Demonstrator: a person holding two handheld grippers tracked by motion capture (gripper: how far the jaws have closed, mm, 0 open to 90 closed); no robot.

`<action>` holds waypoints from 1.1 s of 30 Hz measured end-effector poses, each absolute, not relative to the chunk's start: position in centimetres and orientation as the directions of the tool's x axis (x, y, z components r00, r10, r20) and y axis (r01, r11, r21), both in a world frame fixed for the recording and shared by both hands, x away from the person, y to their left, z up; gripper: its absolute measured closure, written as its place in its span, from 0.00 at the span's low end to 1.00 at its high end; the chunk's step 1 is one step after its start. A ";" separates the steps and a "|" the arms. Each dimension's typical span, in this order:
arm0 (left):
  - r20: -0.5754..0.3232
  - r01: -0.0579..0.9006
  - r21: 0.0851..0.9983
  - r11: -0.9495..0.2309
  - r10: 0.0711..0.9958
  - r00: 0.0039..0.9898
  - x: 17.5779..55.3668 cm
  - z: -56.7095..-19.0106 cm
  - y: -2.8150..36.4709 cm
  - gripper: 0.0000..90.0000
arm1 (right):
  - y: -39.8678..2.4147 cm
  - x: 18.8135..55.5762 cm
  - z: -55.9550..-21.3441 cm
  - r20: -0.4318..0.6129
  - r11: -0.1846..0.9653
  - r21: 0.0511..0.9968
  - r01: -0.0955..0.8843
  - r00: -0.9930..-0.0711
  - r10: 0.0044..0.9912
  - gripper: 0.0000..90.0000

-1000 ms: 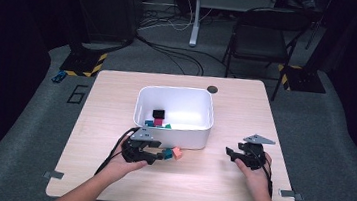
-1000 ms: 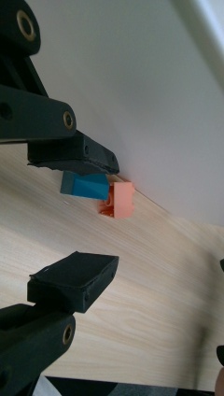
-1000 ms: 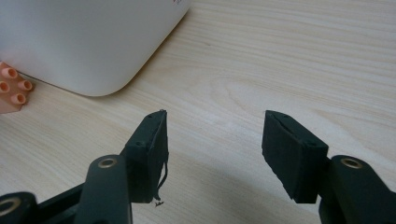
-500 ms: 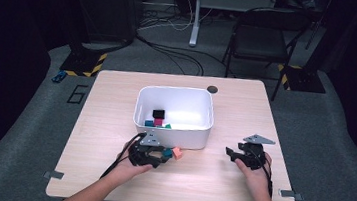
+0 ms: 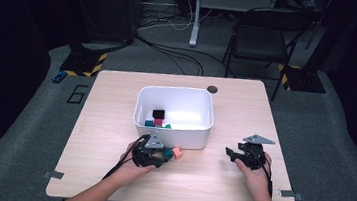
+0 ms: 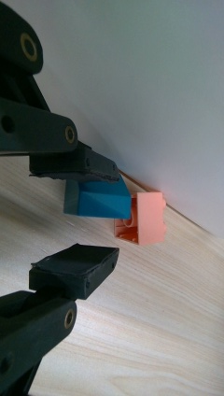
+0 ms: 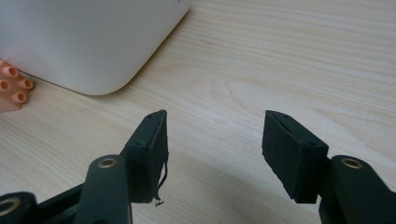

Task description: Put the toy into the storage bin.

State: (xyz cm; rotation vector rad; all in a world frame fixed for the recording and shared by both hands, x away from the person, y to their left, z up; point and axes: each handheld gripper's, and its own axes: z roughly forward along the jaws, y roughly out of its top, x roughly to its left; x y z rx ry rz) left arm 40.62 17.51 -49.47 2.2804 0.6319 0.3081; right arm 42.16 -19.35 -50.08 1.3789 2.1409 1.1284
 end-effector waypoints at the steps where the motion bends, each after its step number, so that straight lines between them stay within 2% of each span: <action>1: 0.037 0.346 0.714 -0.609 0.526 0.850 40.7 -49.6 17.5 0.63 | -19.4 42.2 -50.1 0.118 0.210 0.776 0.595 -0.463 0.879 0.45; 8: 0.060 0.341 0.690 -0.638 0.521 0.852 40.8 -50.1 17.1 0.69 | -19.3 42.2 -50.1 0.119 0.211 0.774 0.597 -0.464 0.878 0.45; 11: 0.057 0.345 0.690 -0.636 0.523 0.850 40.9 -50.0 17.1 0.69 | -19.4 42.2 -50.1 0.118 0.211 0.774 0.597 -0.464 0.878 0.45; 14: 0.036 0.354 0.697 -0.624 0.522 0.852 40.8 -50.0 16.9 0.64 | -19.4 42.2 -50.2 0.112 0.217 0.774 0.595 -0.466 0.878 0.45; 23: 0.052 0.344 0.685 -0.642 0.514 0.856 40.8 -50.2 16.5 0.69 | -19.4 42.2 -50.2 0.112 0.217 0.774 0.595 -0.466 0.878 0.45; 33: 0.025 0.324 0.685 -0.652 0.465 0.885 39.5 -50.2 16.5 0.68 | -19.4 42.2 -50.2 0.117 0.212 0.775 0.596 -0.465 0.878 0.45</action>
